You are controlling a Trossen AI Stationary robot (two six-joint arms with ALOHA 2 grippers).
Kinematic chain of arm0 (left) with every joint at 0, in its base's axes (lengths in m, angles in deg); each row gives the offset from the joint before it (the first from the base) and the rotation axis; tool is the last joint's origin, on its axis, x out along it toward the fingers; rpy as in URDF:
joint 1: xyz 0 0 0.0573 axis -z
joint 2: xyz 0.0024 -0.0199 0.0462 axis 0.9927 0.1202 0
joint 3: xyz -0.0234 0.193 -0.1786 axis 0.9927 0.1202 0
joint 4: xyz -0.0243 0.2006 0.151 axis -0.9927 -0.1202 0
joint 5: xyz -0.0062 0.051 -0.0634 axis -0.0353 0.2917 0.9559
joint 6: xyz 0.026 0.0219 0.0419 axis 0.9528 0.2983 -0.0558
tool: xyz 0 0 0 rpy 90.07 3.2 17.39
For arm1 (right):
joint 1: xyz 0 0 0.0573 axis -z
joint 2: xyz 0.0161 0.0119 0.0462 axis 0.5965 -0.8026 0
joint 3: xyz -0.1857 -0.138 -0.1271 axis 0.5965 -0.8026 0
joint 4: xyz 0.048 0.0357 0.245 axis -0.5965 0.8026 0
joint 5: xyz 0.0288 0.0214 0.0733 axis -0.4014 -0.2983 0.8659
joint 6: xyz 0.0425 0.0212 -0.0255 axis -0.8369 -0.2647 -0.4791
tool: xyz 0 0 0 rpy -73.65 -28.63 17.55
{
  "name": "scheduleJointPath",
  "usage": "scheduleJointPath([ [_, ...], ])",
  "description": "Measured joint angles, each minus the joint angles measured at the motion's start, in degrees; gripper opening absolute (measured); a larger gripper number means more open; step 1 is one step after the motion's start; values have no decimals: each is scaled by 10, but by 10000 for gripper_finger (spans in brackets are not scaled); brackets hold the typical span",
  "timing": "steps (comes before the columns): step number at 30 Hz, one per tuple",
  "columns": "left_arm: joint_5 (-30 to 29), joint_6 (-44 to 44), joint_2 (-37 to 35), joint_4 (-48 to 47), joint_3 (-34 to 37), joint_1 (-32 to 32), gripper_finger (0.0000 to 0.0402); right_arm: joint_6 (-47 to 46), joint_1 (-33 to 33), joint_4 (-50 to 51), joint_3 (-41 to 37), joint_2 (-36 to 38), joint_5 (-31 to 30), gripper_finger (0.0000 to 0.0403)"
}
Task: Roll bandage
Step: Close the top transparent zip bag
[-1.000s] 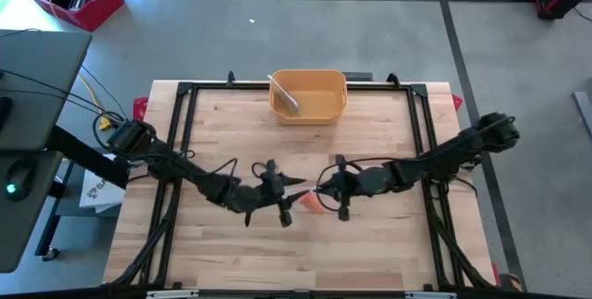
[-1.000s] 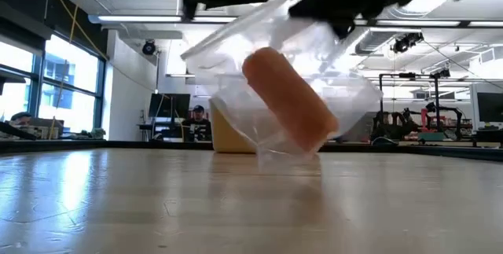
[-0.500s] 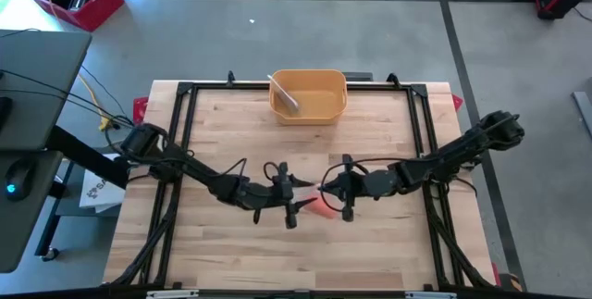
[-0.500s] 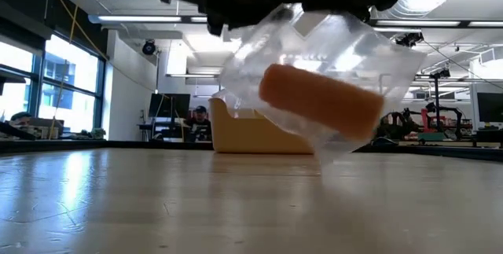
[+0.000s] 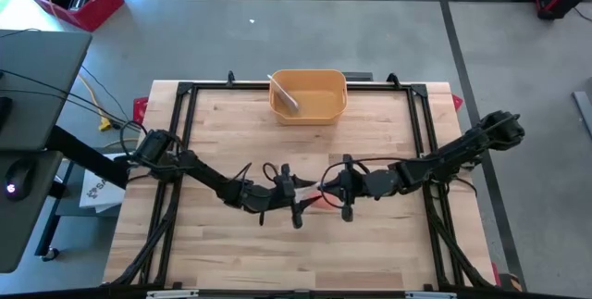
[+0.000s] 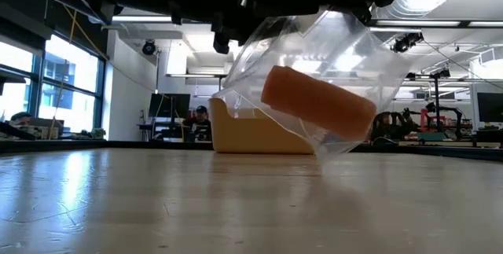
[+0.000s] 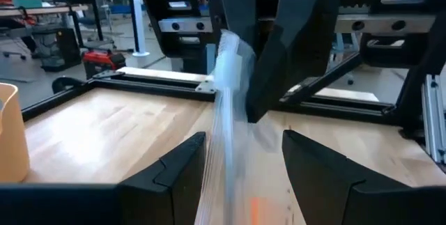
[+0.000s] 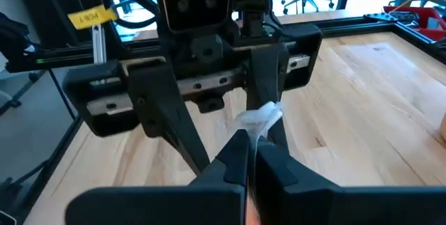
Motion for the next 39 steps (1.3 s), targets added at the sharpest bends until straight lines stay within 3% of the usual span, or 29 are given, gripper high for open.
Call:
scheduleJointPath([
  [5, -32, 15, 1, 7, 7, 7, 183, -2, -17, 13, 0, 15, -16, 0],
  [8, -42, 44, -1, 100, 40, 13, 183, 3, -31, 23, 0, 33, -27, 0],
  [12, 38, 44, 6, 247, 84, 1, 183, 26, -44, 23, 0, 47, -28, 0],
  [18, 143, 15, 60, 356, 69, -34, 183, 53, -44, -5, 0, 48, -28, 0],
  [27, 222, -29, 113, 360, 14, -50, 184, 64, -43, -22, 0, 48, -30, 0],
  [33, 221, -16, 113, 360, 8, -41, 177, 64, -44, -17, 0, 48, -30, 0],
  [39, 206, -15, 113, 360, 9, -38, 135, 63, -44, -4, 0, 48, -33, 0],
])
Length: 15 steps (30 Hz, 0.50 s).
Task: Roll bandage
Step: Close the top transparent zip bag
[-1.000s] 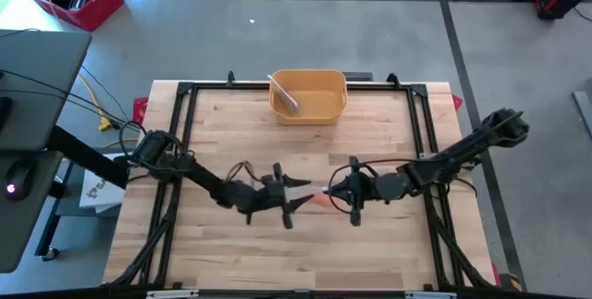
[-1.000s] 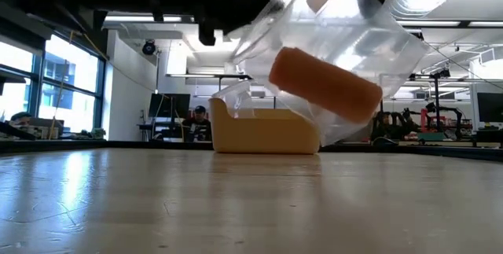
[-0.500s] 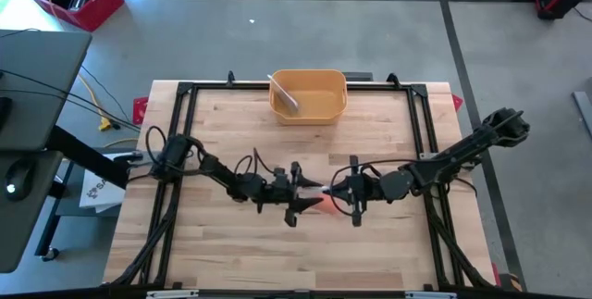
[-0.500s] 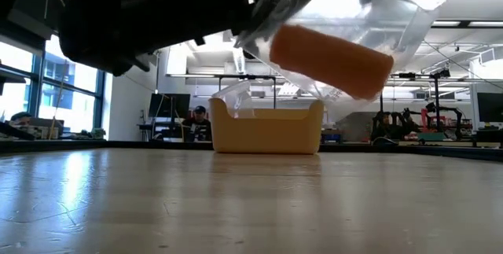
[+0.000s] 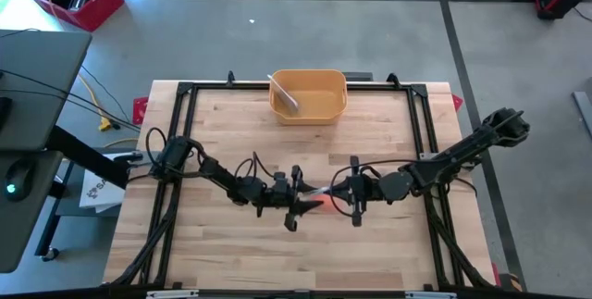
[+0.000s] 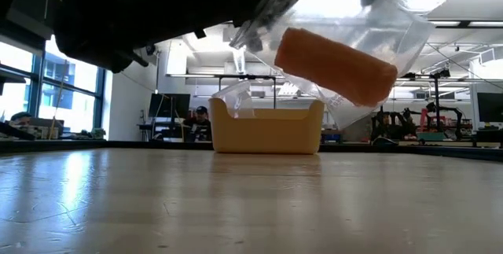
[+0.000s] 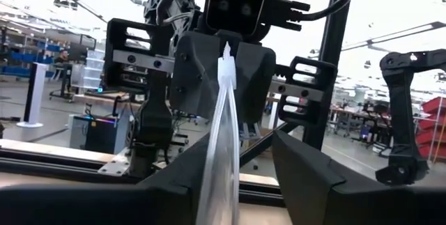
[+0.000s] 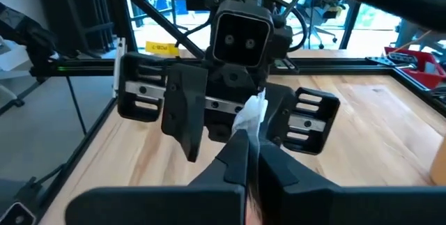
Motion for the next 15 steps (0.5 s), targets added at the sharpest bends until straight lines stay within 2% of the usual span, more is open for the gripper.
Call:
scheduleJointPath([
  [8, -4, -8, 0, 0, 4, 3, 65, -14, -10, 20, 0, 8, -29, 0],
  [12, -35, -10, 0, 0, 13, 10, 16, -29, -17, 42, 0, 9, -33, 0],
  [15, -55, -11, 0, -2, 14, 14, 4, -47, -16, 57, 0, 9, -33, 0],
])
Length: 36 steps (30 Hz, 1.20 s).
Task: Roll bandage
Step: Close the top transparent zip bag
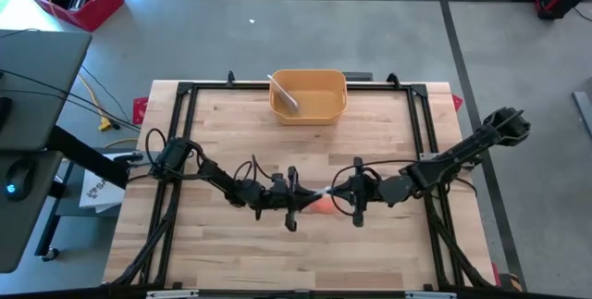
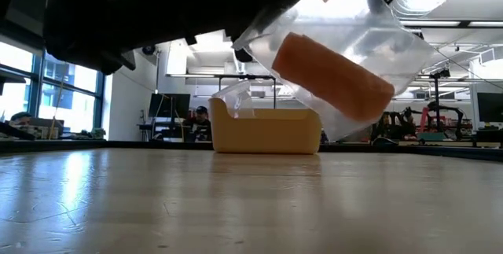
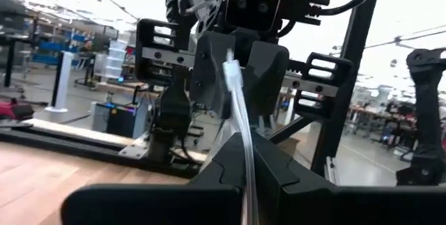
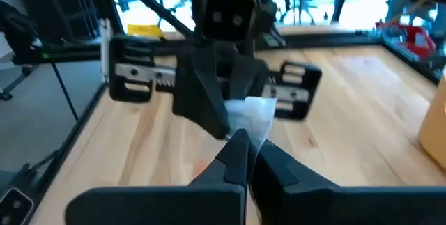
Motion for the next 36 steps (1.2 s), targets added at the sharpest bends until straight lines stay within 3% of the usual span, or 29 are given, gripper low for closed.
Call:
scheduleJointPath([
  [5, -28, -21, -2, -67, -1, 2, 1, -37, 0, 93, 0, 5, 1, 7],
  [11, -31, -59, -41, -216, -2, 1, 1, -107, 12, 272, 28, 58, 2, 81],
  [17, -27, -39, -77, -330, -22, 0, 0, -66, 32, 283, 30, 73, 81, 133],
  [23, -12, -35, -78, -370, -44, 0, 0, 7, 37, 215, 30, 40, 124, 112],
  [31, -11, -35, -77, -375, -47, 0, 0, 20, 37, 200, 30, 29, 150, 9],
  [36, -11, -35, -77, -372, -48, 0, 0, 19, 41, 195, 29, 17, 150, 24],
])
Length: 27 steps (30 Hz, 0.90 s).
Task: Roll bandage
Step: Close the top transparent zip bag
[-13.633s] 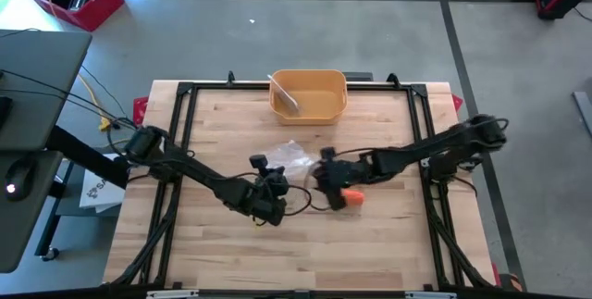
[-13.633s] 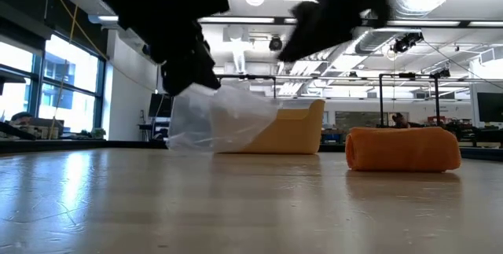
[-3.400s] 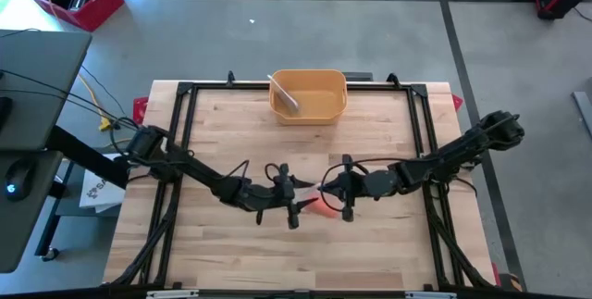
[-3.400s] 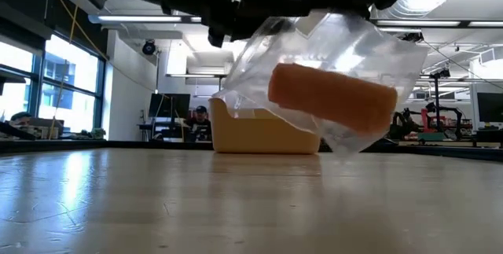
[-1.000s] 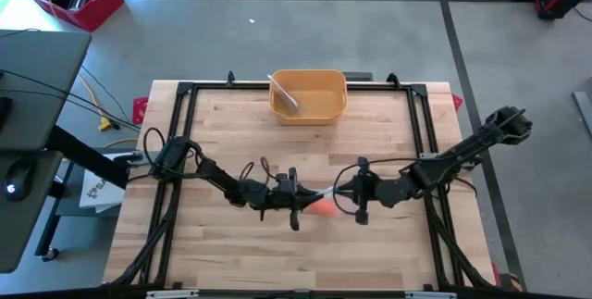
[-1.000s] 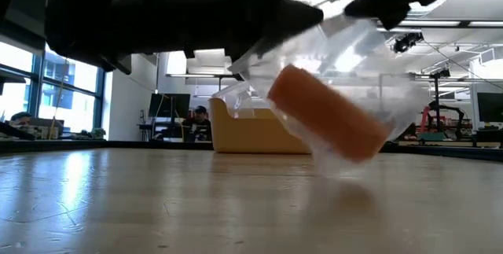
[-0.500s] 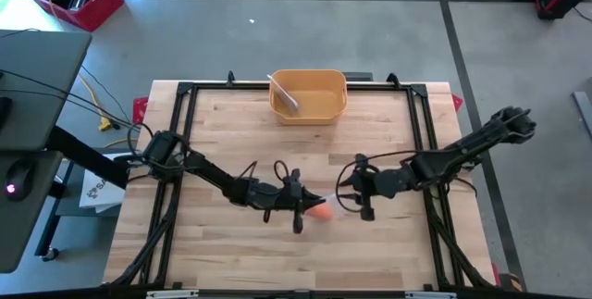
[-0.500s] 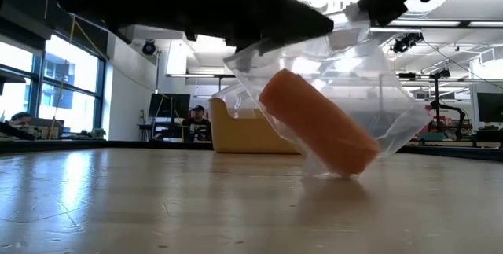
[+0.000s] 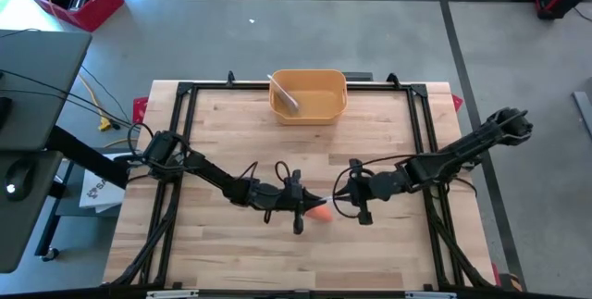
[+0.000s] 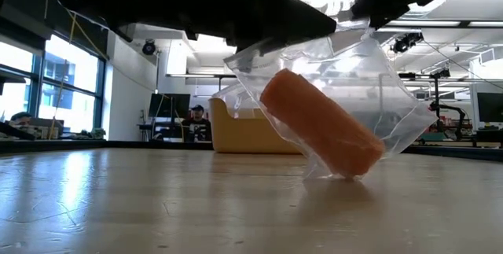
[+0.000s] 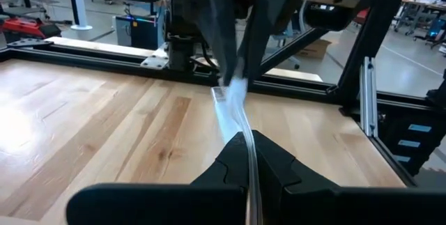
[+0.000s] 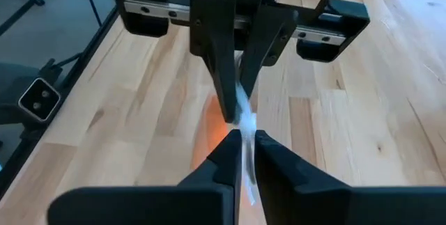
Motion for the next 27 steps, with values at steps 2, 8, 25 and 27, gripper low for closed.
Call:
scheduleJointPath([
  [2, 3, 0, 0, 1, 0, 0, 0, 1, 2, -8, 0, -8, -1, 29],
  [8, 5, 0, 0, 0, 0, 0, 0, -12, 11, -25, 0, -26, 0, 31],
  [25, 12, 5, 0, 2, -1, 0, 0, 39, 8, 179, 107, -12, 9, 165],
  [27, 12, 10, 0, 2, -1, 0, 0, 44, 1, 159, 87, -12, 9, 166],
])
